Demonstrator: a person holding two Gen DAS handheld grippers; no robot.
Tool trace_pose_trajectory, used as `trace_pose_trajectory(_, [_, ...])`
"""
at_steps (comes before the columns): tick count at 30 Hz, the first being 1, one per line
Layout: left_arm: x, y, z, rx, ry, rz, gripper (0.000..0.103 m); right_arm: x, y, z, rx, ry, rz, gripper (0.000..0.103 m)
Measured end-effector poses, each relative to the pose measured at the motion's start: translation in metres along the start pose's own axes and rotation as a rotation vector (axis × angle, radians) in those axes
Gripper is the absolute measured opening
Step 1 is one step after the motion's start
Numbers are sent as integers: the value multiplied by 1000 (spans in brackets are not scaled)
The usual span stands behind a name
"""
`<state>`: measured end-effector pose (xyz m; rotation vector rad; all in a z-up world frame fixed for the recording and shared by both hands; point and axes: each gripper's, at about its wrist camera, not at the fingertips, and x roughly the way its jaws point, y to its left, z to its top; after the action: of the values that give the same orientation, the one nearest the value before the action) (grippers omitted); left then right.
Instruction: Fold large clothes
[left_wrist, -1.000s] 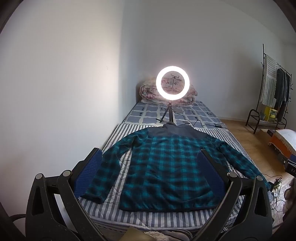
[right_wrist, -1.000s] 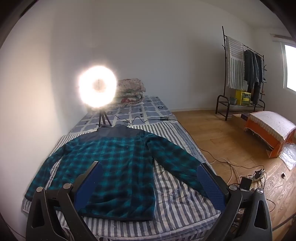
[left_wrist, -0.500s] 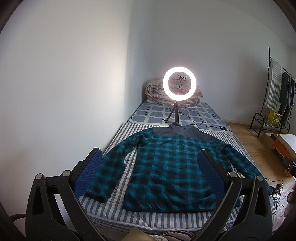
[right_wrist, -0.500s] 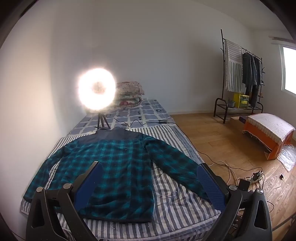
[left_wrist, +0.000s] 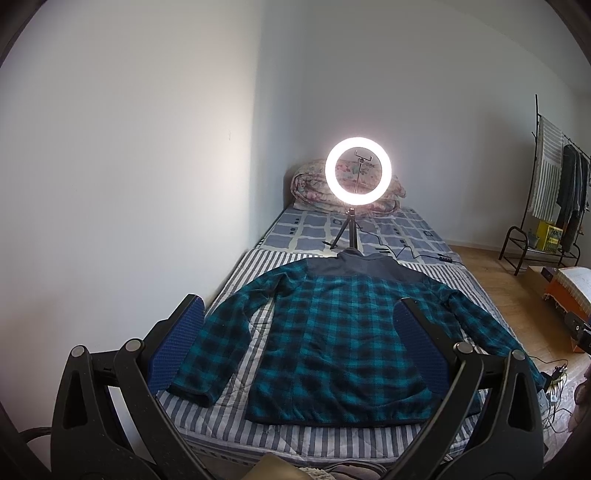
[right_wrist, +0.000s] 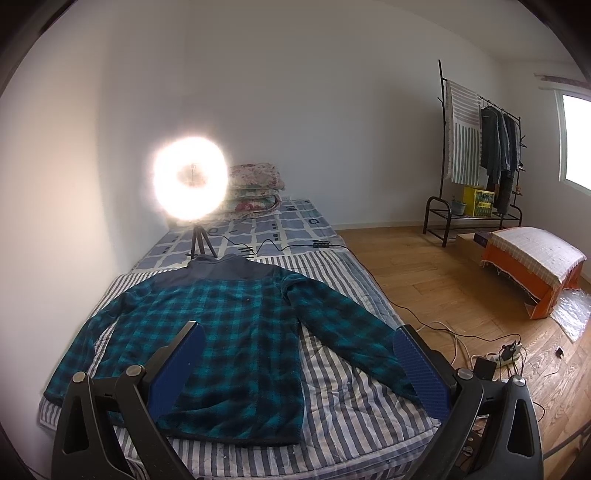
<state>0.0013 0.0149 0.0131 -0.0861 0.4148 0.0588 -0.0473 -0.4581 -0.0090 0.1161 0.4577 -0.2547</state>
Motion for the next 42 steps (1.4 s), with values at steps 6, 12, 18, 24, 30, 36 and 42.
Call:
trace_pose_trajectory(6, [-1, 0, 2, 6, -4, 4, 103, 0, 0, 0, -4, -1, -3, 103])
trace_pose_trajectory(12, [-2, -2, 3, 6, -5, 5, 103, 0, -1, 0, -1, 0, 0, 103])
trace_pose_trajectory(18, [-1, -1, 4, 8, -5, 3, 103, 0, 1, 1, -3, -2, 0, 103])
trace_pose_trajectory(24, [-2, -1, 2, 9, -8, 4, 103, -2, 3, 3, -10, -4, 2, 103])
trace_pose_trajectory(30, [-3, -2, 1, 9, -10, 4, 103, -3, 4, 5, -8, -5, -3, 103])
trace_pose_trajectory(36, [-1, 0, 2, 10, -11, 5, 103, -4, 5, 7, -12, -8, -2, 103])
trace_pose_trajectory(42, [-2, 0, -1, 9, -13, 4, 103, -4, 5, 8, -13, -6, -3, 103])
